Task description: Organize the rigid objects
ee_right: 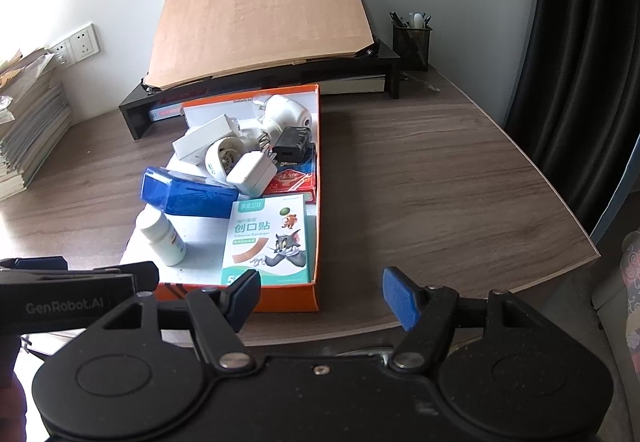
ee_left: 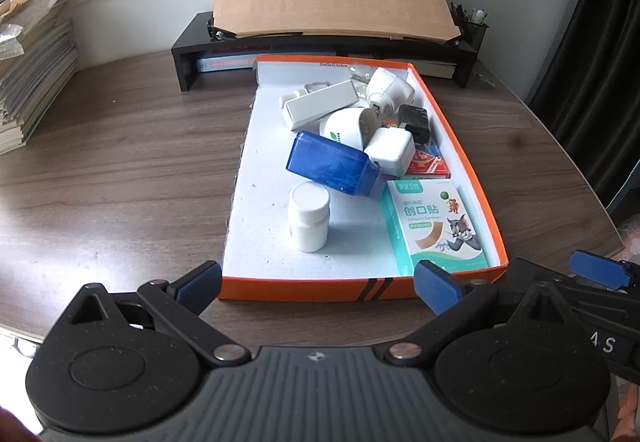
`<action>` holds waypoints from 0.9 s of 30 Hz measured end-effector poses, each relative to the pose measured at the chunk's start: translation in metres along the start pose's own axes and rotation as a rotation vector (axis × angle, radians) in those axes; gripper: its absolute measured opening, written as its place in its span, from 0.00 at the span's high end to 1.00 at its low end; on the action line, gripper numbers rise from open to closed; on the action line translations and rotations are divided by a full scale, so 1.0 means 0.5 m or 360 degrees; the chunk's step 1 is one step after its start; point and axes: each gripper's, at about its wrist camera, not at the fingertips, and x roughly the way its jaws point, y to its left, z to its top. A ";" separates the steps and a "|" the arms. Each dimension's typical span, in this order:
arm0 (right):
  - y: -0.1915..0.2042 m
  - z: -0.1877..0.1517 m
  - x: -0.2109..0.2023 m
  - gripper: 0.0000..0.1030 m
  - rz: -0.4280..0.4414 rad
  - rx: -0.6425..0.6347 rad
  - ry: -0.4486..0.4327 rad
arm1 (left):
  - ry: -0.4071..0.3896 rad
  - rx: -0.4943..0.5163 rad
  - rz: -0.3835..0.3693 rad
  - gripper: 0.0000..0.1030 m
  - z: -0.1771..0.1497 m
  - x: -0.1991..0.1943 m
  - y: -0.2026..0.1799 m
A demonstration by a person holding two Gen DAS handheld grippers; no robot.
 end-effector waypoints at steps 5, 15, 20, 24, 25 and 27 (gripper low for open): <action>0.002 -0.003 -0.005 0.22 0.0007 -0.0007 -0.0003 | -0.0006 -0.0006 0.0005 0.00 -0.003 -0.007 0.001; 0.009 -0.001 -0.015 0.22 0.0010 -0.0024 -0.0016 | -0.0027 -0.0003 0.0004 0.00 -0.005 -0.019 0.005; 0.011 0.001 -0.018 0.22 0.0014 -0.0027 -0.0021 | -0.0036 0.0002 0.0003 0.00 -0.002 -0.022 0.007; 0.011 0.001 -0.019 0.22 0.0011 -0.0031 -0.0022 | -0.0037 0.0005 0.0006 0.00 -0.001 -0.023 0.006; 0.011 0.001 -0.019 0.22 0.0011 -0.0031 -0.0022 | -0.0036 0.0005 0.0006 0.00 -0.001 -0.023 0.006; 0.011 0.002 -0.019 0.22 0.0008 -0.0032 -0.0020 | -0.0036 0.0011 0.0007 0.00 -0.001 -0.022 0.006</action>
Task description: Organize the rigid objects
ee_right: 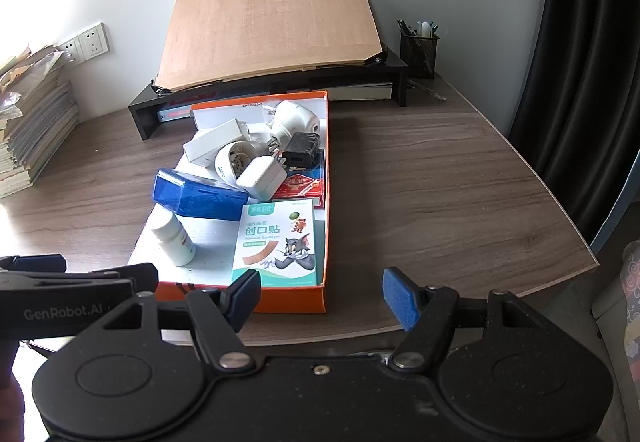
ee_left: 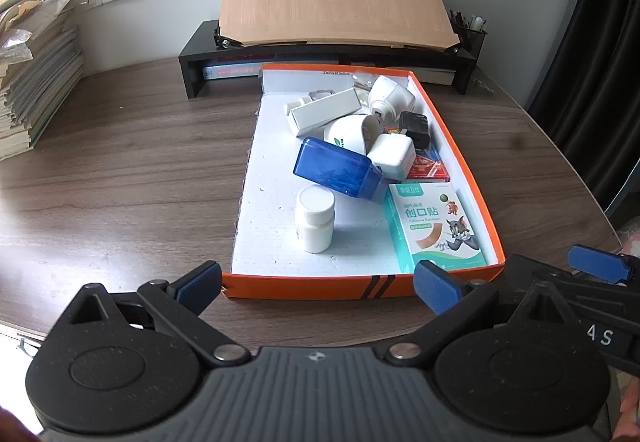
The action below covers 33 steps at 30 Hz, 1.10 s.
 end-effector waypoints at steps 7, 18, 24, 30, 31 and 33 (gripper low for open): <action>-0.002 0.001 0.002 0.22 -0.0003 0.0002 0.0001 | -0.0001 0.0007 0.0004 0.00 0.002 0.001 -0.002; 0.001 0.002 0.006 0.22 -0.0010 0.0003 0.0002 | 0.0003 0.0009 -0.0002 0.00 0.004 0.005 -0.001; 0.002 0.003 0.007 0.22 -0.0009 0.0004 0.0002 | 0.0003 0.0012 -0.0001 0.00 0.006 0.006 0.000; 0.009 0.005 0.009 0.22 -0.0007 -0.0005 0.0002 | 0.0008 -0.0001 -0.0001 0.00 0.007 0.008 0.008; 0.009 0.005 0.009 0.22 -0.0007 -0.0004 0.0002 | 0.0006 0.0000 -0.0001 0.00 0.007 0.008 0.009; 0.011 0.006 0.009 0.22 -0.0008 -0.0002 0.0001 | 0.0006 0.0002 -0.0005 0.00 0.007 0.008 0.010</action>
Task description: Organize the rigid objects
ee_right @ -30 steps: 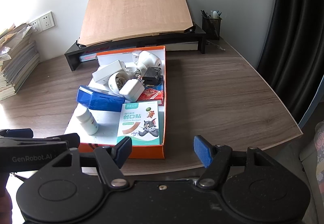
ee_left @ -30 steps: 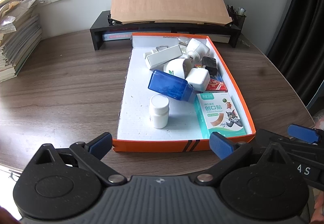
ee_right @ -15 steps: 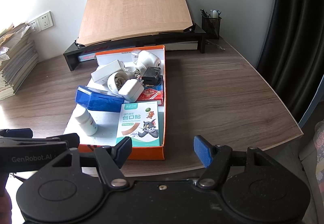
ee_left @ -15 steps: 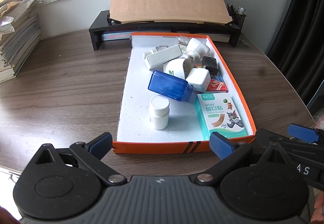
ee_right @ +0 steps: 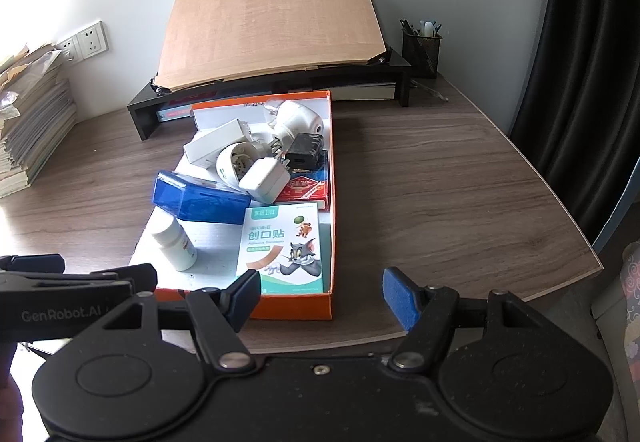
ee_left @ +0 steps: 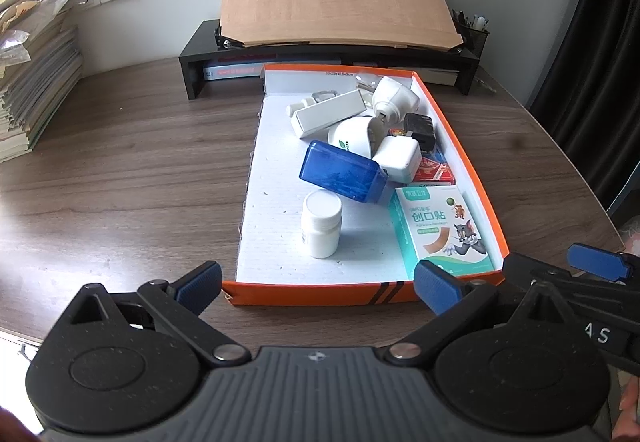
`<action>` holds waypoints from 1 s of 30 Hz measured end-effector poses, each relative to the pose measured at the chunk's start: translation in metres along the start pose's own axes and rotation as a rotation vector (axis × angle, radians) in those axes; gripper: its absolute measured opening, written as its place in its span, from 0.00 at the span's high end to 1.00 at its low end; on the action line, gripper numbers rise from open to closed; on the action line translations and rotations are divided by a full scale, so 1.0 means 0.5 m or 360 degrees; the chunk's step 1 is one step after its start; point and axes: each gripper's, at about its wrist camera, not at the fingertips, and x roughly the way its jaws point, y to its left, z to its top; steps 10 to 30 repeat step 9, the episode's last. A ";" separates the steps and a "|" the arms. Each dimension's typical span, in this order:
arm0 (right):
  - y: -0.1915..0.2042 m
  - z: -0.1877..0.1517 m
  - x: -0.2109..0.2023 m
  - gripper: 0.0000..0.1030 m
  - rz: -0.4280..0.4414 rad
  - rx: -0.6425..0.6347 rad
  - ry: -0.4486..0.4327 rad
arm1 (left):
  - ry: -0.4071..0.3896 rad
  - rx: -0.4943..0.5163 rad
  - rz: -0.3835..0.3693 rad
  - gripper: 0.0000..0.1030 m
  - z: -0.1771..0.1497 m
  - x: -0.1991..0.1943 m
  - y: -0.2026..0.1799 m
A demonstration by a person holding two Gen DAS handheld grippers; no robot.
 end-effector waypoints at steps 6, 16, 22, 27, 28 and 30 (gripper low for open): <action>0.004 0.002 0.000 0.22 -0.0013 0.0003 0.0001 | -0.0004 0.0009 -0.0018 0.00 0.000 0.002 -0.001; 0.005 0.002 0.002 0.22 -0.0023 0.0006 0.0004 | 0.0009 0.0018 -0.0025 0.00 0.002 0.006 -0.001; 0.005 0.002 0.002 0.22 -0.0023 0.0006 0.0004 | 0.0009 0.0018 -0.0025 0.00 0.002 0.006 -0.001; 0.005 0.002 0.002 0.22 -0.0023 0.0006 0.0004 | 0.0009 0.0018 -0.0025 0.00 0.002 0.006 -0.001; 0.005 0.002 0.002 0.22 -0.0023 0.0006 0.0004 | 0.0009 0.0018 -0.0025 0.00 0.002 0.006 -0.001; 0.005 0.002 0.002 0.22 -0.0023 0.0006 0.0004 | 0.0009 0.0018 -0.0025 0.00 0.002 0.006 -0.001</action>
